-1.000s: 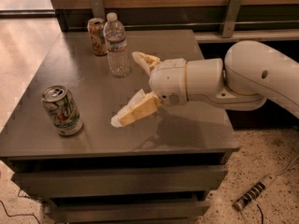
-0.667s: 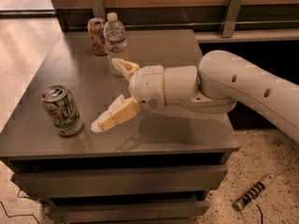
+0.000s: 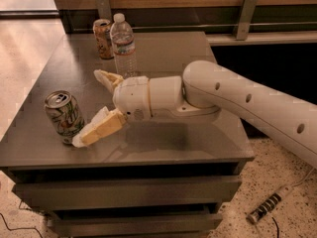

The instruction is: Knock 7up can over

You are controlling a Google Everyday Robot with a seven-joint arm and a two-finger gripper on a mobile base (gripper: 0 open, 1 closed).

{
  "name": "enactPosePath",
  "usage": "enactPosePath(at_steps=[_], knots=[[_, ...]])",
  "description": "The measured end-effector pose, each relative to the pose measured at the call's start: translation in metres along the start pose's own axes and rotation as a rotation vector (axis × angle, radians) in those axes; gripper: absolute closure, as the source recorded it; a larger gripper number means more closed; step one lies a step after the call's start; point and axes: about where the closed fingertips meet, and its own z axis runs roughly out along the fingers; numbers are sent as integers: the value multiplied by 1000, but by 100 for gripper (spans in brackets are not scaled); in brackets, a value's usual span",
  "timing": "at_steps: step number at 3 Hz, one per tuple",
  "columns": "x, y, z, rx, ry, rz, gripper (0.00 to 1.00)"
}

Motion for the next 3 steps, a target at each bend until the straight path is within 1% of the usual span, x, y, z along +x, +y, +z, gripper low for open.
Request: enactPosePath(at_steps=[2,3], knots=[[12,11,44,-84,-21,38,2],[11,12,44,-85,-21,36,23]])
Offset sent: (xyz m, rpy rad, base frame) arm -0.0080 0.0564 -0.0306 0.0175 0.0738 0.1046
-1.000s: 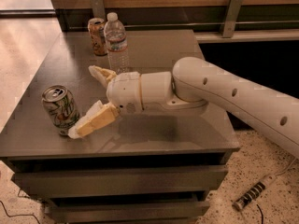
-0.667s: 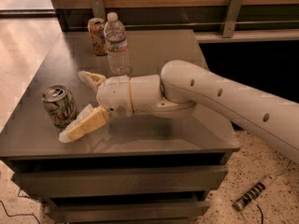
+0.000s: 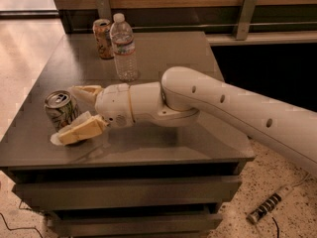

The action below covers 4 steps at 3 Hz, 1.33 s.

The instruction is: Knock 7up can over

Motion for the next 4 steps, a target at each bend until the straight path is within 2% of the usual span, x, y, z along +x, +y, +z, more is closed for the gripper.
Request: enactPosePath(at_steps=[2,3,4], knots=[[-2,3,4,-8,0,-4,71],[-3,4,6,-13,0,-6,99],[-4,5,6,-14,0,-7,100]])
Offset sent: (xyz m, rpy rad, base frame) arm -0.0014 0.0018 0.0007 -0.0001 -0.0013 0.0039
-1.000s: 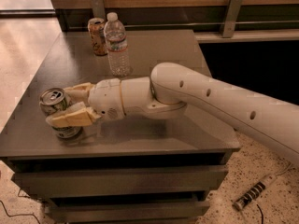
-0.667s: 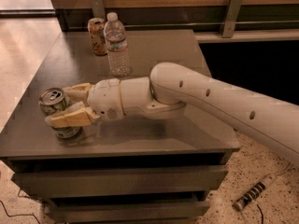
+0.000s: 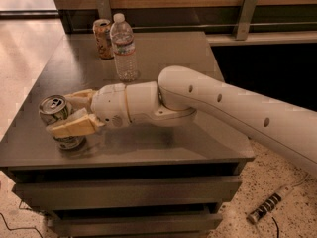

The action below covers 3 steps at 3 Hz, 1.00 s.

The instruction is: Knock 7up can over

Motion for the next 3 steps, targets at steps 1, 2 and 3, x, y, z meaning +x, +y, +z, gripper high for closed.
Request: enactPosePath(at_steps=[1,2,3], knots=[[-17,-8,-23,39,116,-24,100],[-25,-19,-42,77,262,-26,100],[-30,-30,-55,119,399,-16,100]])
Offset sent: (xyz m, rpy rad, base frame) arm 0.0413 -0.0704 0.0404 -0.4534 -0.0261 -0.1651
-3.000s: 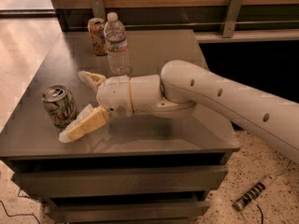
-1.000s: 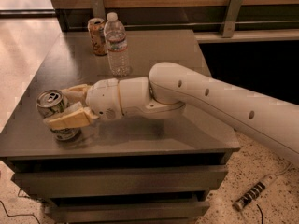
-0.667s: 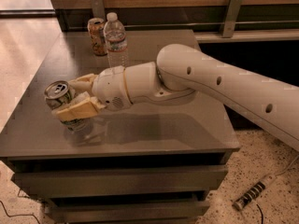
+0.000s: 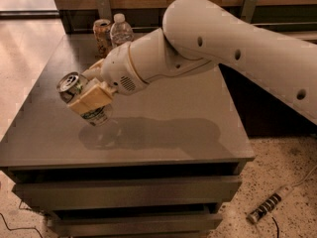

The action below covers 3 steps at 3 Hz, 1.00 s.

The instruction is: Knock 7up can over

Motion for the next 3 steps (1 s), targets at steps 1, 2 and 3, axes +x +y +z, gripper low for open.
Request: enactPosePath(at_steps=[1,2,3], knots=[[1,-11,-3,28,108,3,100],[7,-21,5,58,224,0,100],[17,-26,21,66,308,9,100]])
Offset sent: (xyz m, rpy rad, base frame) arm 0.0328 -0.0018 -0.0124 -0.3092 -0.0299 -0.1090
